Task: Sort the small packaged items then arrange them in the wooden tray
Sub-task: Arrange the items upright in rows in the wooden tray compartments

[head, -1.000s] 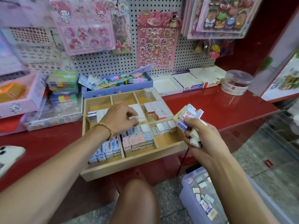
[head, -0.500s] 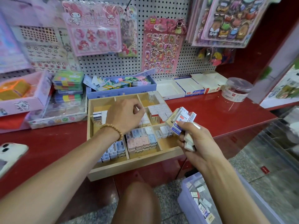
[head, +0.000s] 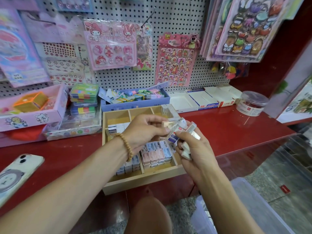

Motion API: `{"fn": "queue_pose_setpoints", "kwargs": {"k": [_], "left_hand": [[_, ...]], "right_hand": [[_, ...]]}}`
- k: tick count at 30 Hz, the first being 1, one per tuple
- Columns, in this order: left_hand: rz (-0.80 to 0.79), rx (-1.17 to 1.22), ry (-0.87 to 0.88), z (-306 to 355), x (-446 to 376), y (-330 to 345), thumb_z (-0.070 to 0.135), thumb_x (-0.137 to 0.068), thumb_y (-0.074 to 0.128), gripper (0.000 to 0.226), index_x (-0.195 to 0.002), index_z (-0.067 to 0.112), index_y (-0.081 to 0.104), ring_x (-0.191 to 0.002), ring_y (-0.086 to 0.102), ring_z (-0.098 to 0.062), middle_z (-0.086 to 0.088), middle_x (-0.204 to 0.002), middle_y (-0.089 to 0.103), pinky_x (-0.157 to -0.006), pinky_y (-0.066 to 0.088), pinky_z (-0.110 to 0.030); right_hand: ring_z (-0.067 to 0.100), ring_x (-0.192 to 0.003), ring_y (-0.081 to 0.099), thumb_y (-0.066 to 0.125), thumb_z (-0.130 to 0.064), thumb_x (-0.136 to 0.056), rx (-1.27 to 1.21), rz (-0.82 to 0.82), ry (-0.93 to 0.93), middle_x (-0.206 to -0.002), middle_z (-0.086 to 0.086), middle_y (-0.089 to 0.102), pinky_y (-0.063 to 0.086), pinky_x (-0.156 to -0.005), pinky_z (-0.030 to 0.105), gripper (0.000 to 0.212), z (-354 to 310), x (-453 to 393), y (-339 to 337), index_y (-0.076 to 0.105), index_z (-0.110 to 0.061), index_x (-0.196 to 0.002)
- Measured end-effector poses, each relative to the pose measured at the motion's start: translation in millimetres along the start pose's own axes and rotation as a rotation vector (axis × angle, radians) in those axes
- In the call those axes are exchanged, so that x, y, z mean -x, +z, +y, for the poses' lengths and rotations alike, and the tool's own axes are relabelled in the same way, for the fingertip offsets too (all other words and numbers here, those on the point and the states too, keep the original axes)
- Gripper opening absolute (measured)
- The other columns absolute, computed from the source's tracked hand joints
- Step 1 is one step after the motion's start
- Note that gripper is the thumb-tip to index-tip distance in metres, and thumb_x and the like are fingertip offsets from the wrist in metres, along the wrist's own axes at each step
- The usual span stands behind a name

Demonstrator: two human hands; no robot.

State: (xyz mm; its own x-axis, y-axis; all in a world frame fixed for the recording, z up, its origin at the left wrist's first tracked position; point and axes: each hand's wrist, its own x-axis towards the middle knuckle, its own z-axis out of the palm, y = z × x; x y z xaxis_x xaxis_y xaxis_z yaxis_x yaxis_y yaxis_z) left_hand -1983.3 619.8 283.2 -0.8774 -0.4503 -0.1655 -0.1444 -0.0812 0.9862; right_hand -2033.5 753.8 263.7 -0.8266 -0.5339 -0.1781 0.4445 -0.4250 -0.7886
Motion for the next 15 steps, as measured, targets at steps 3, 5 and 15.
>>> {"fn": "queue_pose_setpoints", "kwargs": {"k": [3,5,15], "left_hand": [[0.017,-0.001,0.003,0,-1,-5,-0.011,-0.078,0.071,0.023,-0.093,0.007,0.072,-0.067,0.068,-0.014,-0.007,-0.077,0.066,-0.057,0.055,-0.021],[0.028,-0.036,0.034,1,-1,-7,-0.009,-0.079,0.071,0.021,-0.094,0.006,0.072,-0.068,0.068,-0.013,-0.008,-0.08,0.07,-0.06,0.056,-0.021],[0.276,-0.83,0.251,4,-47,-62,0.01,-0.086,0.065,0.013,-0.09,0.018,0.074,-0.073,0.06,-0.008,0.005,-0.083,0.067,-0.062,0.046,-0.016]], "right_hand": [[0.007,-0.042,0.056,0.055,0.014,-0.089,-0.061,0.013,0.015,-0.068,0.009,0.068,0.043,-0.039,0.017,0.023,0,1,6,0.065,-0.005,-0.097],[0.007,-0.041,0.055,0.056,0.011,-0.09,-0.052,0.022,0.021,-0.064,0.007,0.066,0.041,-0.038,0.016,0.018,2,-1,9,0.064,-0.005,-0.094],[0.008,-0.04,0.055,0.059,0.004,-0.093,0.059,0.076,0.026,-0.055,0.002,0.063,0.04,-0.037,0.021,0.017,-2,-19,5,0.061,-0.007,-0.08]]}}
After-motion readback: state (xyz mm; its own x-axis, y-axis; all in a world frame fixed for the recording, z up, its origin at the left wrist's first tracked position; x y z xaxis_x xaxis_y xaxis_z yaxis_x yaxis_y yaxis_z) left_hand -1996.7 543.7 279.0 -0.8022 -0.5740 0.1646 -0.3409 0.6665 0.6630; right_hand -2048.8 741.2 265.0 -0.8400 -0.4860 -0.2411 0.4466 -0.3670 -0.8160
